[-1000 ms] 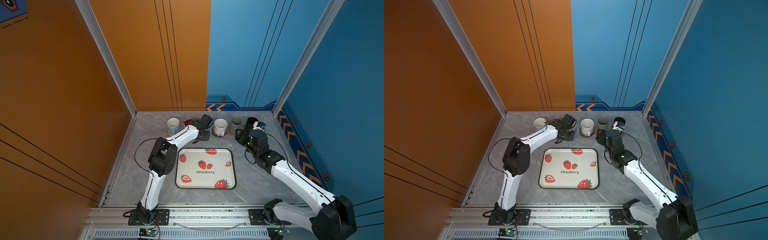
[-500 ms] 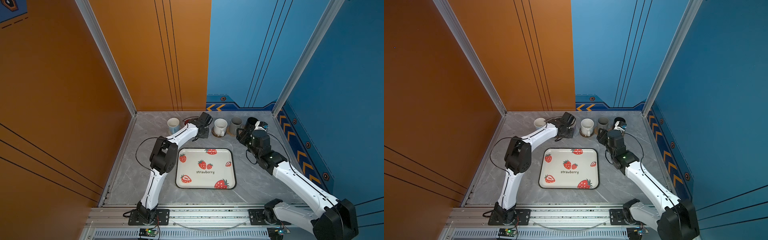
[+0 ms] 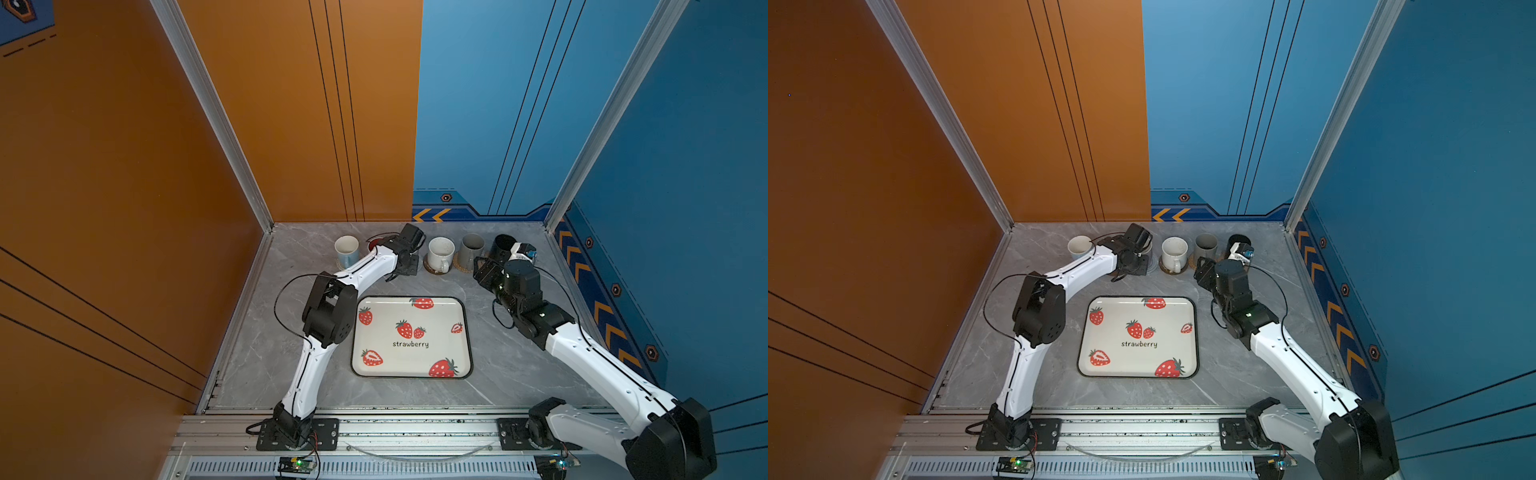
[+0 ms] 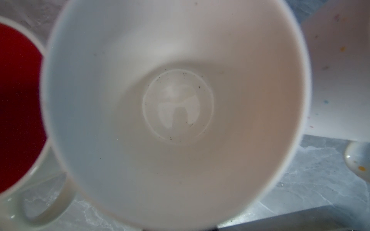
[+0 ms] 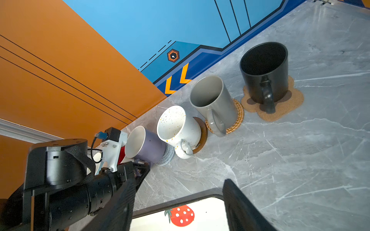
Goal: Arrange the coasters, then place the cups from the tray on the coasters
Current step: 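Lower the lavender-handled mug onto the blue knit coaster with the left gripper, then open the left gripper and raise it out of the lavender-handled mug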
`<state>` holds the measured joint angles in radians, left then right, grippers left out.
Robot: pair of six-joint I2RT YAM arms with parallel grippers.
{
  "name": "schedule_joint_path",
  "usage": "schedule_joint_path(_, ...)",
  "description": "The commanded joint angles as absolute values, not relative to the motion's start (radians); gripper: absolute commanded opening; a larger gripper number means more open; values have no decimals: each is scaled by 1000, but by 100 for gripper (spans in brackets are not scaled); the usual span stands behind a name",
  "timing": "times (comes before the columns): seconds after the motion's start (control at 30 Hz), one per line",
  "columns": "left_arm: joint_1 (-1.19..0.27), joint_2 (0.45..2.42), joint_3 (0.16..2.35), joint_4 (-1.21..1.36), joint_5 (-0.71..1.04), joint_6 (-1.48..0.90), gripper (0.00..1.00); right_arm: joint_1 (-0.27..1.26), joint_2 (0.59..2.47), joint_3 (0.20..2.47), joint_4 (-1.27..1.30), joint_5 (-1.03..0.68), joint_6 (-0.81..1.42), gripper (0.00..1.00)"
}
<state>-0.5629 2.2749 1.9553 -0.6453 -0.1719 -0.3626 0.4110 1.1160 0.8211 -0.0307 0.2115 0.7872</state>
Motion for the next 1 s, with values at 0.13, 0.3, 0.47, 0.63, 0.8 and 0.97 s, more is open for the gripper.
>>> schedule_joint_path(0.13,-552,2296,2009,-606,-167,-367,0,400,1093,802,-60,212,801,68)
schedule_joint_path(0.3,-552,2304,2018,-606,-163,-369,0,397,1083,799,-63,210,802,68)
schedule_joint_path(0.47,-552,2309,2020,-606,-158,-373,0,391,1077,791,-64,213,803,68)
schedule_joint_path(0.63,-552,2312,2024,-606,-155,-374,0,387,1067,787,-64,210,805,68)
schedule_joint_path(0.8,-552,2319,2031,-606,-150,-376,0,385,1066,784,-64,212,805,68)
schedule_joint_path(0.97,-552,2332,2045,-607,-147,-371,0,381,1066,781,-64,209,807,68)
